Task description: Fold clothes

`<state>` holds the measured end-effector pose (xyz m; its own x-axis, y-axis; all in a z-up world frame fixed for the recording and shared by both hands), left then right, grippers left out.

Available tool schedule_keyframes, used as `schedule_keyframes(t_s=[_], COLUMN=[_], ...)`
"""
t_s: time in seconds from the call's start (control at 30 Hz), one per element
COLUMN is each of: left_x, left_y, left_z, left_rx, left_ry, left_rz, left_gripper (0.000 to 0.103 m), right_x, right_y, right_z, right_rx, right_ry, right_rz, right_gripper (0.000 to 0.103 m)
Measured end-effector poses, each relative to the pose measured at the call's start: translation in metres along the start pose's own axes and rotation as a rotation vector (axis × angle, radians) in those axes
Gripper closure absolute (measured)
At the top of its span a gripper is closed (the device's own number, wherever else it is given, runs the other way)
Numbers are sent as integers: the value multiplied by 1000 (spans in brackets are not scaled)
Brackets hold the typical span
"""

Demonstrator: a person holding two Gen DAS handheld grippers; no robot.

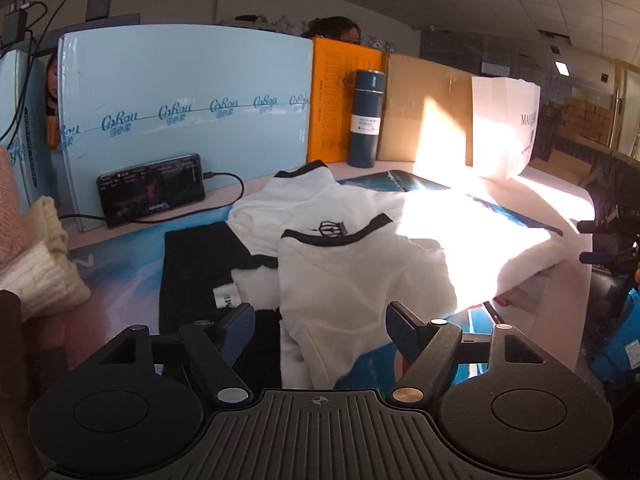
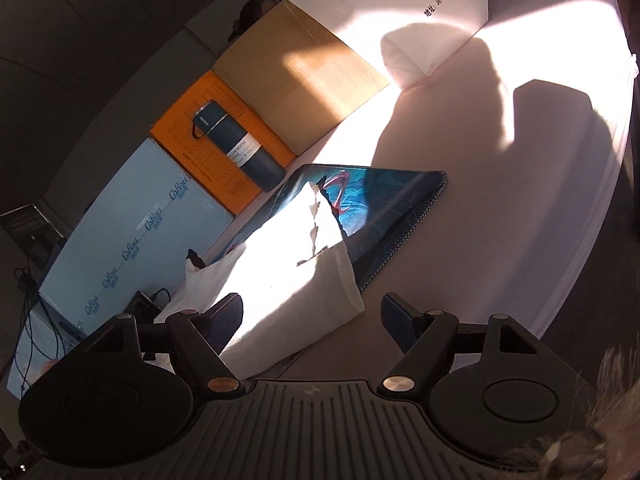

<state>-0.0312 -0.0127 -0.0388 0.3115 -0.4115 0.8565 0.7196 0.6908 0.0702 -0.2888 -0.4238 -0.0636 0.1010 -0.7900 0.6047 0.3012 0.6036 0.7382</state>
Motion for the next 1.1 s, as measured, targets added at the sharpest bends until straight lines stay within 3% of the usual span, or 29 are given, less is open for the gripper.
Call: schedule_keyframes(t_s=[0.13, 0.2, 0.33, 0.4, 0.43, 0.5, 0.53, 0.57, 0.6, 0.67, 0.77, 0.93, 1.03, 1.07, 1.1], left_x=[-15, -19, -18, -17, -17, -15, -12, -9, -5, 0, 0, -20, -22, -21, -21], left_y=[-7, -8, -3, -1, 0, 3, 7, 11, 15, 17, 10, -8, -6, -4, -4], left_z=[-2, -4, -8, -10, -11, -10, -8, -5, -3, 4, 14, 11, 9, 10, 11], left_rx=[61, 71, 34, 16, 6, -24, -28, -34, -41, -52, -92, -165, -127, -135, -145], left_ry=[22, 27, 23, 20, 19, 9, -3, -19, -36, -61, -58, 39, 43, 36, 31], left_rz=[-107, -131, -103, -89, -83, -78, -70, -49, -26, -4, -9, -16, -32, -26, -28], left_gripper=[31, 43, 55, 84, 89, 96, 98, 98, 98, 99, 99, 99, 90, 85, 76], right_x=[-7, -9, -12, -12, -12, -11, -11, -11, -10, -7, 2, 14, 9, 5, 2], right_y=[12, 16, 19, 14, 12, 9, 8, 8, 7, 6, 8, 2, -7, -11, -11], right_z=[-14, -20, -29, -29, -30, -31, -31, -32, -32, -30, -21, -9, -19, -23, -24], right_rx=[4, -22, -59, -81, -96, -124, -138, -165, -193, -162, -147, -201, -250, -286, -296], right_ry=[35, 27, 4, -29, -46, -77, -90, -90, -89, -101, -133, -158, -123, -116, -127], right_rz=[-3, 21, 45, 25, 16, 22, 41, 73, 106, 110, 127, 162, 189, 207, 230], right_gripper=[29, 30, 33, 42, 53, 62, 74, 91, 93, 97, 99, 99, 97, 88, 87])
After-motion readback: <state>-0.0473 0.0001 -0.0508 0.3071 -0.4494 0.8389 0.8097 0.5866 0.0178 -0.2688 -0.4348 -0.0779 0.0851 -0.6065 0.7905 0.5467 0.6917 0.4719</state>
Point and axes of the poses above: each gripper's, at about its wrist camera, not at the fingertips, and z roughly against the way its jaws point, y to its left, x to its top, the point moved 5 cm from there along -z, roughly the way its jaws point, and after that the axes turned 9 degrees about x, right-handed, at the moved point
